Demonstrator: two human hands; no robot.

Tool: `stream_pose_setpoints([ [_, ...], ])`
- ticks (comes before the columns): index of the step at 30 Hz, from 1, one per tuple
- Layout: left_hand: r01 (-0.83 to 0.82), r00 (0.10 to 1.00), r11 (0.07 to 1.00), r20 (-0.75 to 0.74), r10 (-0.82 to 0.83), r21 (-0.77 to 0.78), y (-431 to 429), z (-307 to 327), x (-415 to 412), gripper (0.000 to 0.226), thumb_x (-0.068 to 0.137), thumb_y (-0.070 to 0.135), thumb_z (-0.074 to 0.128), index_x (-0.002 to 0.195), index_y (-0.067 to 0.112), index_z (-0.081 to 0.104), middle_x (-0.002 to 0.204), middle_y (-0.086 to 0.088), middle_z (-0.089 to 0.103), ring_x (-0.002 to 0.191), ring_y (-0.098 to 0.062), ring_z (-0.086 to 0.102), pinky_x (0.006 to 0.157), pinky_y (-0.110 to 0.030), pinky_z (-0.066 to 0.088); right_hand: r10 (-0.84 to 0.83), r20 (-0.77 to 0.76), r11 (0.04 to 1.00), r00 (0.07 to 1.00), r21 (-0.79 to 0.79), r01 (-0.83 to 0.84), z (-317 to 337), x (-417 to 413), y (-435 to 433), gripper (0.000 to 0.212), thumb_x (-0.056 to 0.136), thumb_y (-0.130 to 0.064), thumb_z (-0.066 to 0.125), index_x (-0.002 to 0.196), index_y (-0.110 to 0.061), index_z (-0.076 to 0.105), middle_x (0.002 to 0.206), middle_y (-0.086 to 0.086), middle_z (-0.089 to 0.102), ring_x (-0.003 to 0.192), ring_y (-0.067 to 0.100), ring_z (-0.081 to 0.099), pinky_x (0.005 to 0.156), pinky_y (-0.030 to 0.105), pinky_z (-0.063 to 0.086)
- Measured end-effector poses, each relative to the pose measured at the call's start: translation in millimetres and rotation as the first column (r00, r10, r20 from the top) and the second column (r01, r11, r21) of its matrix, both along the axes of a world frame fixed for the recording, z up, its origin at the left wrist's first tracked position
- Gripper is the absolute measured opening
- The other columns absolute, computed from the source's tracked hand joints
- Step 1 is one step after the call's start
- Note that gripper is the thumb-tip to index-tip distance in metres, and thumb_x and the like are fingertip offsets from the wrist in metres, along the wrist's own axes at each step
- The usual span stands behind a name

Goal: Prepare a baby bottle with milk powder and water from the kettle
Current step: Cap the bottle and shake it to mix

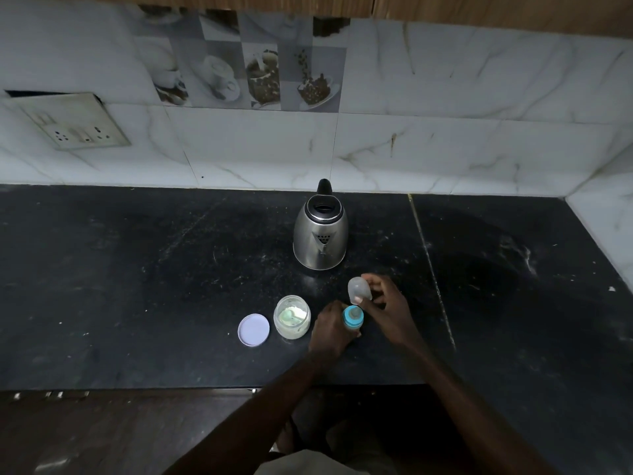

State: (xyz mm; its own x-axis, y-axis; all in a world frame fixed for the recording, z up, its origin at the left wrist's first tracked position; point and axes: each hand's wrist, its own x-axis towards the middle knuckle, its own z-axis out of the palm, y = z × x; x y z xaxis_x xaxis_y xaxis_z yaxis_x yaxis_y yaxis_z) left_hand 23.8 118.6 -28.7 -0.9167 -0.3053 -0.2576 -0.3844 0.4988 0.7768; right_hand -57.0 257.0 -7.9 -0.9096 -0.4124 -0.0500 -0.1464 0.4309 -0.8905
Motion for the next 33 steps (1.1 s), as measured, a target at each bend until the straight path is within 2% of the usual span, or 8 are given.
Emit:
stream_pose_setpoints([
  [5, 0.011, 1.000, 1.000, 0.019, -0.011, -0.013, 0, 0, 0, 0.056, 0.074, 0.021, 0.091, 0.122, 0.011, 0.065, 0.125, -0.007, 0.068, 0.115, -0.024, 0.066, 0.097, -0.040, 0.052, -0.043, 0.160, 0.997, 0.986, -0.057, 0.053, -4, -4, 3, 0.047, 0.088, -0.010, 0.083, 0.129, -0.017, 0.060, 0.126, -0.003, 0.071, 0.116, 0.014, 0.069, 0.103, 0.047, 0.058],
  [10, 0.003, 1.000, 1.000, 0.008, -0.002, -0.019, 0, -1, 0, 0.057, 0.074, 0.020, 0.091, 0.122, 0.007, 0.064, 0.125, -0.010, 0.069, 0.116, -0.025, 0.065, 0.099, -0.039, 0.051, 0.093, 0.154, 0.995, 0.984, -0.058, -0.085, 3, -6, 12, 0.065, 0.090, -0.005, 0.081, 0.145, -0.028, 0.055, 0.136, -0.003, 0.063, 0.123, 0.010, 0.067, 0.099, 0.035, 0.060],
  [16, -0.016, 1.000, 1.000, 0.009, 0.017, -0.026, 4, -2, -1, 0.054, 0.077, 0.022, 0.089, 0.122, 0.004, 0.064, 0.124, -0.014, 0.069, 0.115, -0.032, 0.066, 0.097, -0.042, 0.049, 0.275, 0.006, 0.955, 0.961, 0.116, -0.274, 2, -2, 19, 0.056, 0.083, 0.005, 0.082, 0.135, -0.006, 0.067, 0.132, 0.006, 0.060, 0.123, 0.017, 0.066, 0.105, 0.040, 0.057],
  [19, -0.024, 1.000, 1.000, 0.008, 0.024, -0.020, 4, -1, -1, 0.054, 0.079, 0.025, 0.088, 0.123, 0.005, 0.064, 0.124, -0.014, 0.068, 0.116, -0.033, 0.065, 0.097, -0.044, 0.049, 0.359, -0.042, 0.914, 0.933, 0.220, -0.341, 4, -3, 14, 0.057, 0.080, 0.005, 0.083, 0.135, -0.003, 0.068, 0.133, 0.008, 0.061, 0.122, 0.021, 0.066, 0.105, 0.039, 0.057],
  [25, -0.028, 1.000, 1.000, -0.004, 0.028, 0.004, 4, -1, 0, 0.053, 0.078, 0.023, 0.088, 0.120, 0.002, 0.064, 0.120, -0.016, 0.069, 0.112, -0.034, 0.066, 0.094, -0.046, 0.050, 0.477, -0.066, 0.816, 0.877, 0.403, -0.413, 15, -7, 1, 0.052, 0.078, -0.004, 0.081, 0.128, -0.006, 0.070, 0.123, 0.005, 0.066, 0.110, 0.018, 0.066, 0.098, 0.036, 0.054],
  [33, -0.028, 0.999, 1.000, -0.018, 0.029, 0.008, 3, -2, 1, 0.049, 0.077, 0.023, 0.088, 0.116, 0.004, 0.066, 0.116, -0.012, 0.070, 0.108, -0.029, 0.068, 0.092, -0.046, 0.051, 0.464, -0.004, 0.772, 0.886, 0.493, -0.402, 21, -8, -7, 0.053, 0.076, -0.009, 0.082, 0.127, -0.006, 0.071, 0.119, 0.011, 0.069, 0.107, 0.025, 0.067, 0.096, 0.039, 0.053],
])
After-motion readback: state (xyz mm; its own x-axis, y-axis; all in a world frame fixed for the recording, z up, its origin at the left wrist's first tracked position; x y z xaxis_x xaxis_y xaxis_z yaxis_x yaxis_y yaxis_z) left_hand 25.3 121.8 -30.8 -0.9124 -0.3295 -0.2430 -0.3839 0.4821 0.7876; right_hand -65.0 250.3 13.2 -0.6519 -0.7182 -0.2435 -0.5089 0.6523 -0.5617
